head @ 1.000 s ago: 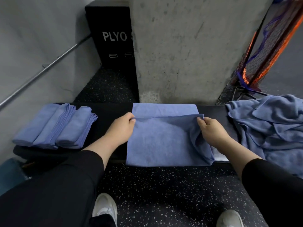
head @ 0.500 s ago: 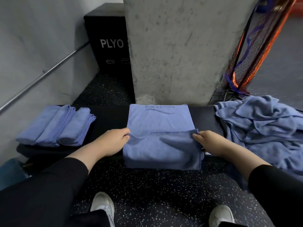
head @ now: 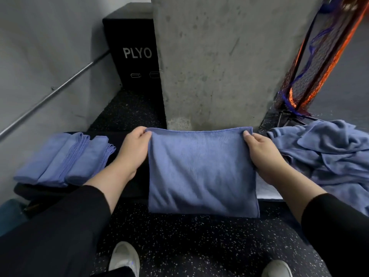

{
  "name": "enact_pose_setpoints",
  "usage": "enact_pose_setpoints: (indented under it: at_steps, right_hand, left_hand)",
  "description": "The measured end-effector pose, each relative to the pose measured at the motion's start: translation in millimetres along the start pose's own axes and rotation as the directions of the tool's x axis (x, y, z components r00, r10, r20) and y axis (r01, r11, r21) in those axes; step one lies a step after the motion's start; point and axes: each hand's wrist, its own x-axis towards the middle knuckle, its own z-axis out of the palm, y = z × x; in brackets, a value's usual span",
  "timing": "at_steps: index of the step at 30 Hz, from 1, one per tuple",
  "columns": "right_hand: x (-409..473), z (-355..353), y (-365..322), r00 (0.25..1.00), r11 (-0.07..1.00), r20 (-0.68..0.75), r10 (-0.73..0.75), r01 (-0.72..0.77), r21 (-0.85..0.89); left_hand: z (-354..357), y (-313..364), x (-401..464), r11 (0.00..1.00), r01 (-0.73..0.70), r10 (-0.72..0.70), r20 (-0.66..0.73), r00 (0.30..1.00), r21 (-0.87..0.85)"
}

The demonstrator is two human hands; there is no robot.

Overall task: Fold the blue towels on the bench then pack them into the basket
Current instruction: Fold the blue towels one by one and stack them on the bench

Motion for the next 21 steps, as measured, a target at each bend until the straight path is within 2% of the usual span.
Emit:
enact_pose_setpoints:
  at_steps: [3,8,16,21]
  right_hand:
    - [20,17,14,1.000,0.999,0.002,0.003,-0.003,-0.054]
    - [32,24,37,1.000,0.927,-0.001,0.024,-0.022,-0.374]
    - [14,10,39,0.992,0.857,0.054,0.118,-0.074,-0.511]
    - [-10,-3,38,0.973,0.841,0.138,0.187,-0.086,-0.534]
  left_hand:
    - [19,-7,9,0.971,-0.042,0.041,0.008,0.999,0.234]
    - [32,-30,16,0.855,-0.105,0.014,0.181,0.983,0.508]
    - [19,-27,-3,0.712,-0.202,-0.016,0.303,0.953,0.672]
    - [0,-28,-25,0.732,-0.222,-0.047,0.372,0.927,0.645]
